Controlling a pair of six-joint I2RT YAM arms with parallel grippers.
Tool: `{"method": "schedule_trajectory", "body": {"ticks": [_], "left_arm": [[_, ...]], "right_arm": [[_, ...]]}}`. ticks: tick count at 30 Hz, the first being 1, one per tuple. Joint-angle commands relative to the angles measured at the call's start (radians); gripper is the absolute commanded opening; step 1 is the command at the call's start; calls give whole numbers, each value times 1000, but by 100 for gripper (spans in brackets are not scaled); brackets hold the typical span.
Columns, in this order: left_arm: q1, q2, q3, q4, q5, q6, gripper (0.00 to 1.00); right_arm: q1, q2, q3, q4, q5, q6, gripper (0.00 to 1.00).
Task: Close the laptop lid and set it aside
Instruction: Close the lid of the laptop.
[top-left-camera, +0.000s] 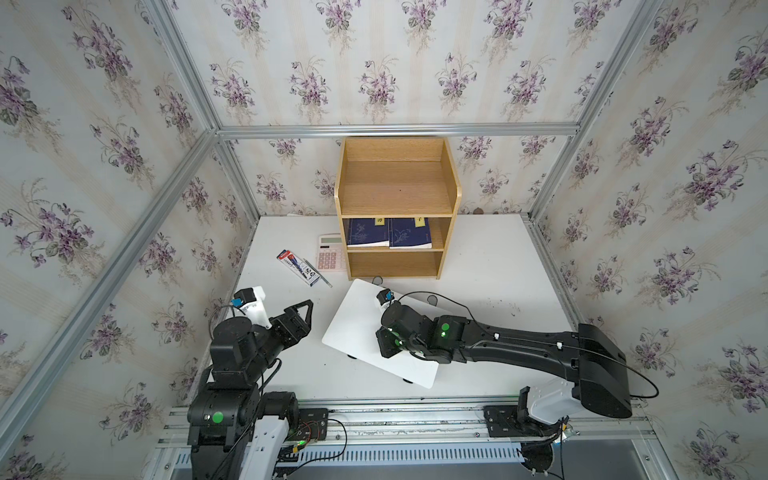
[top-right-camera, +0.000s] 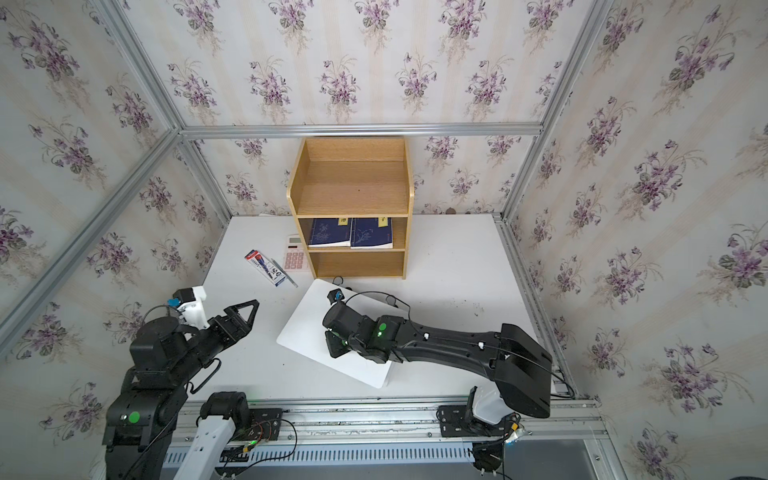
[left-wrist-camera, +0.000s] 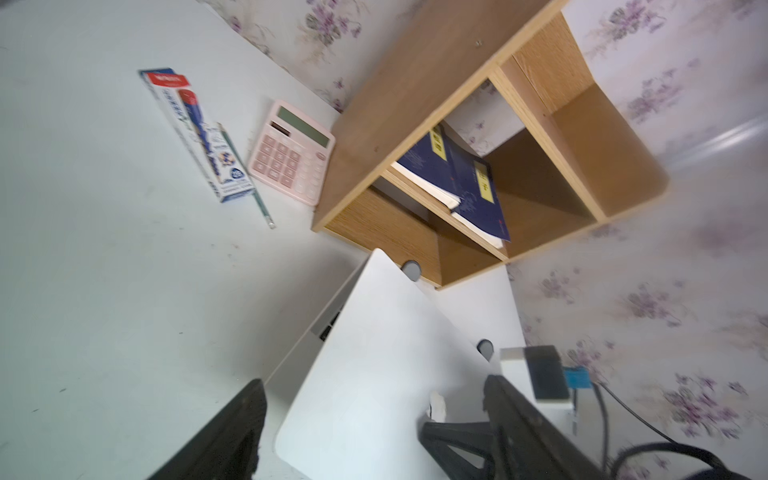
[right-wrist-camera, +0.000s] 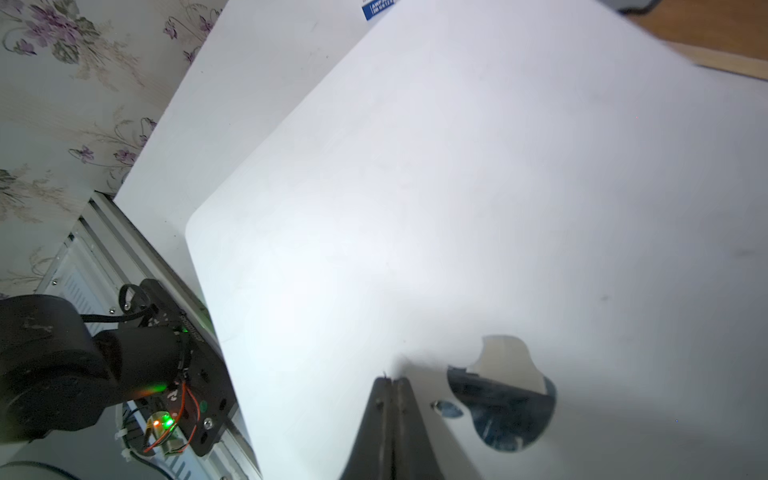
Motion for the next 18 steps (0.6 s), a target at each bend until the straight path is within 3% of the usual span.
{"method": "schedule_trajectory", "body": {"ticks": [1,3,8,16,18], "left_arm": [[0,36,-69,202,240,-53,78],[-1,70,-129,264,284,-69,73],[-42,144,-237,351,266,-90,63],[-346,388,-251,460,-9,-48,63],[-386,469,-246,485,-28,-44,62]], "right_arm": [[0,5,-60,101,7,12,0],[0,-14,-125,179,20,19,0],[1,-41,-220,291,44,44,0],[1,-21,-263,315,87,62,0],[-1,-4,-258,298,99,66,0]]}}
